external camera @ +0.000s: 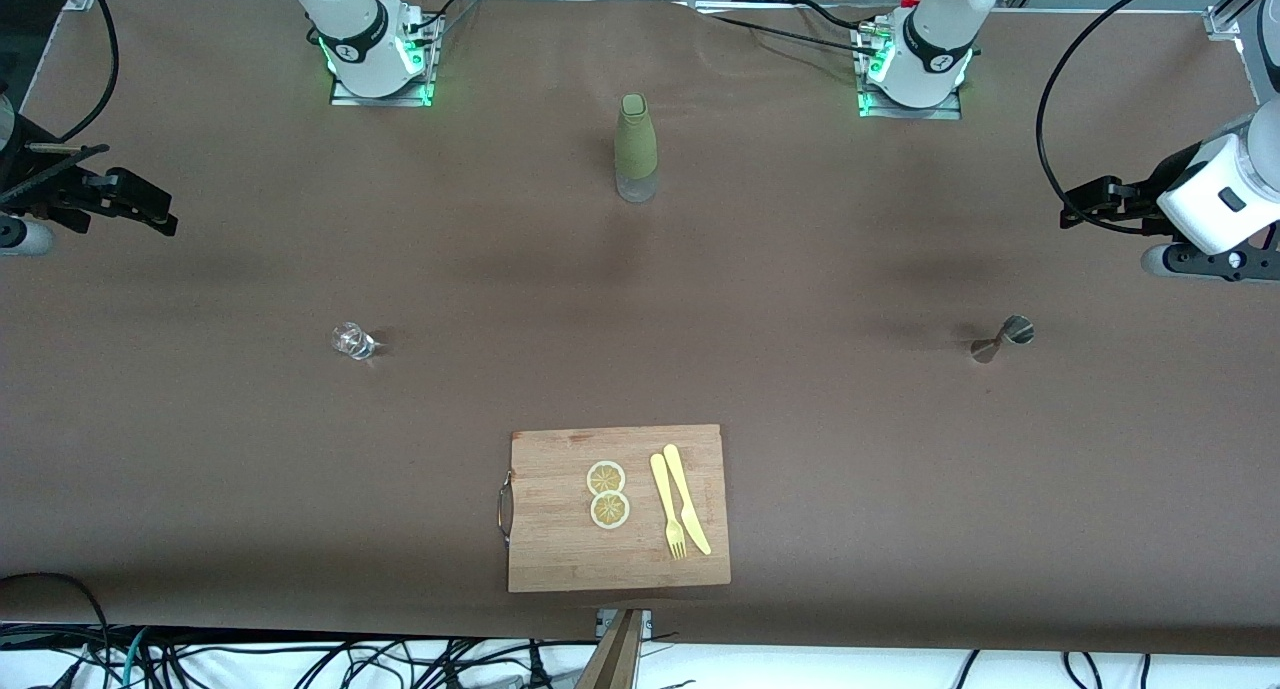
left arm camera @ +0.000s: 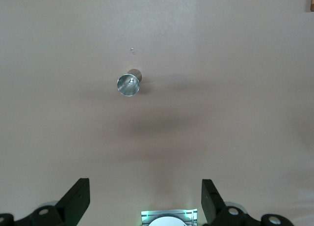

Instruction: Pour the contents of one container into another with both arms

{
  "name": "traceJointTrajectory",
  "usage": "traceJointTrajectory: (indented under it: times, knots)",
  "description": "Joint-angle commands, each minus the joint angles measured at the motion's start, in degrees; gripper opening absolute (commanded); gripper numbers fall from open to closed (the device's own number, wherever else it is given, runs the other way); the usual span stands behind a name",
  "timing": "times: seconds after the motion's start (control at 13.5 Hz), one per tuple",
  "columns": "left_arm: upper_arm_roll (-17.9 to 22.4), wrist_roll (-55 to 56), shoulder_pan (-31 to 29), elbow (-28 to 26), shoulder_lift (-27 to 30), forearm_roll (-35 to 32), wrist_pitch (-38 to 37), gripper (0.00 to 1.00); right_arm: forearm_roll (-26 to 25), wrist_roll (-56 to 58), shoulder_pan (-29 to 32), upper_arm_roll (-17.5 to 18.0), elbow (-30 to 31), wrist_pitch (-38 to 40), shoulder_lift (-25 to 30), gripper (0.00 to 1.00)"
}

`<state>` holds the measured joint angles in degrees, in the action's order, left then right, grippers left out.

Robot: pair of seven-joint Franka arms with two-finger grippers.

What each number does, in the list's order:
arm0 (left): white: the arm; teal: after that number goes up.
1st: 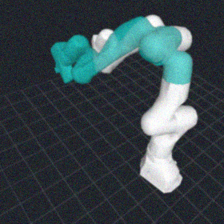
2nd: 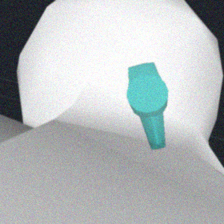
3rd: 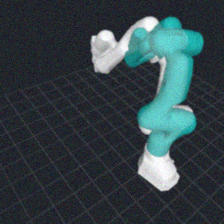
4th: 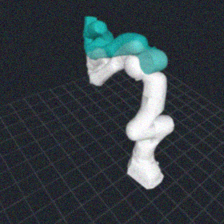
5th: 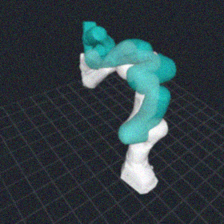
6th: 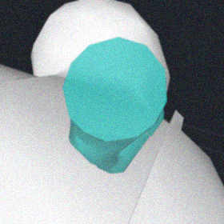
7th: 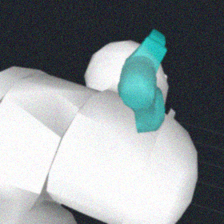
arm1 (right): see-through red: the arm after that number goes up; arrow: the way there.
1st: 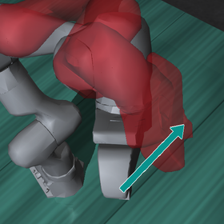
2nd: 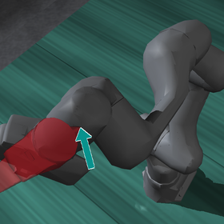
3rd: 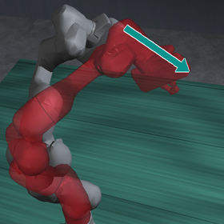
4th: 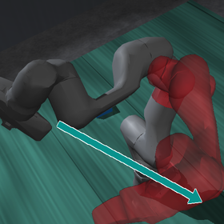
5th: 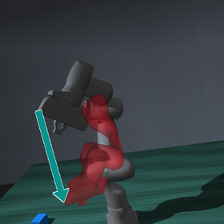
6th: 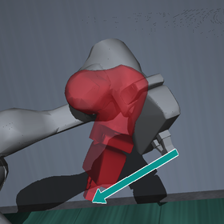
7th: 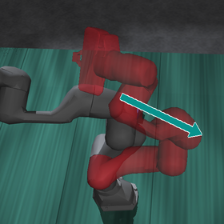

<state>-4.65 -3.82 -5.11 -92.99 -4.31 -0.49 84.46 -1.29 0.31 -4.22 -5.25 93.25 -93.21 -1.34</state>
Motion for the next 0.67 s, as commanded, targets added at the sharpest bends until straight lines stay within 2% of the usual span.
traceJointTrajectory:
  times: [0.0, 0.59]
  knots:
    - [-0.4, 0.4, 0.3, -0.1, 0.1, -0.8, 0.6, 1.00, 0.8, -0.4, 0.1, 0.1, -0.2, 0.1, 0.1, 1.00]
    - [-0.3, -0.5, -0.2, -0.1, 0.1, -0.8, 0.5, 1.00, 0.8, -0.4, 0.1, 0.1, -0.2, 0.1, 0.1, 1.00]
